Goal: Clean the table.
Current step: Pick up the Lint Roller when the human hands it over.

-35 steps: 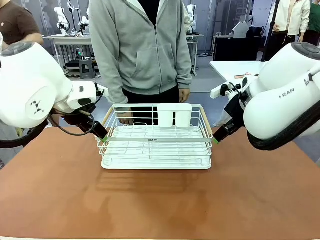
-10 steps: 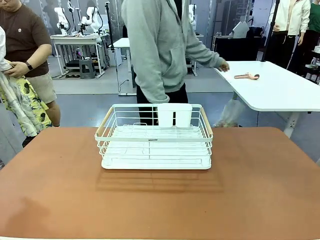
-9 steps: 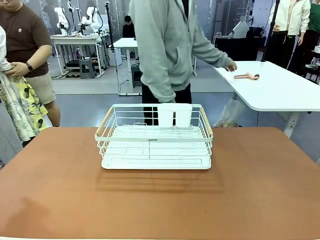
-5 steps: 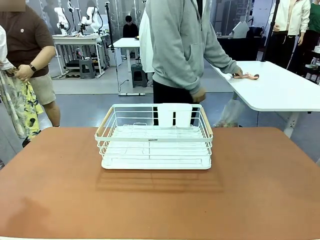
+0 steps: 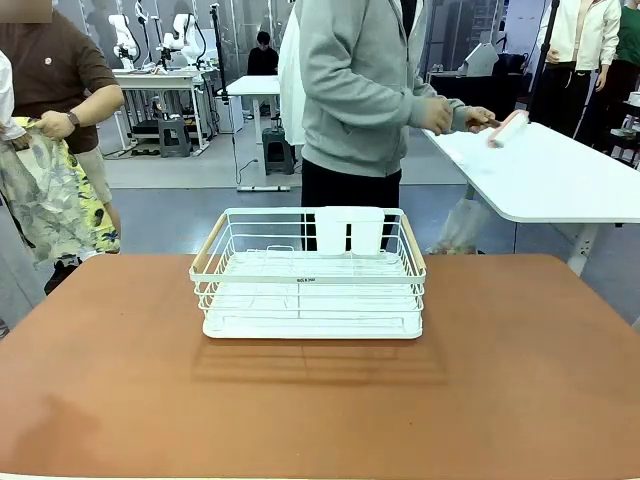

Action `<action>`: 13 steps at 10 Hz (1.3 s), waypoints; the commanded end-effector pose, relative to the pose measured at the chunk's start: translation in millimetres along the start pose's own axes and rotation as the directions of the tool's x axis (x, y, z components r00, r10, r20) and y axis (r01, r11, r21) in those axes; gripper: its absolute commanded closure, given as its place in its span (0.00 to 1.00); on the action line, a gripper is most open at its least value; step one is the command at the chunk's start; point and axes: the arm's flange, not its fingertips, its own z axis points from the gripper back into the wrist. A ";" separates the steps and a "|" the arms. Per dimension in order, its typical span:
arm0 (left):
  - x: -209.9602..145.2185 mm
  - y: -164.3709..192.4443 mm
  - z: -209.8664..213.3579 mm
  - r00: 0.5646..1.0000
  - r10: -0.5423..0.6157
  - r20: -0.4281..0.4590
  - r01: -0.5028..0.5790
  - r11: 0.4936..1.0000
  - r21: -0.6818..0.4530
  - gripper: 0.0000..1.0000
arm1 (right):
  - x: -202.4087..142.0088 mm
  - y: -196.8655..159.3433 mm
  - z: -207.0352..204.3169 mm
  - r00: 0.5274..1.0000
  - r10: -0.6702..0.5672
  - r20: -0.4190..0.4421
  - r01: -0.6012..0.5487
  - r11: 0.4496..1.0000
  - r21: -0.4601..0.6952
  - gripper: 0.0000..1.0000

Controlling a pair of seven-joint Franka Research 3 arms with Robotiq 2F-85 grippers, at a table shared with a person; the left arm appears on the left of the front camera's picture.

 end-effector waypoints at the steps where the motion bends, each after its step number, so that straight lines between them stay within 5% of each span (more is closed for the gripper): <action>1: -4.4 0.3 0.8 1.000 -0.008 0.002 0.008 1.000 0.013 0.00 | -1.4 1.2 -0.5 1.000 0.010 0.001 -0.010 1.000 0.017 0.00; 13: -4.4 0.3 0.8 1.000 -0.008 0.002 0.008 1.000 0.013 0.00 | -1.4 1.2 -0.5 1.000 0.010 0.001 -0.010 1.000 0.017 0.00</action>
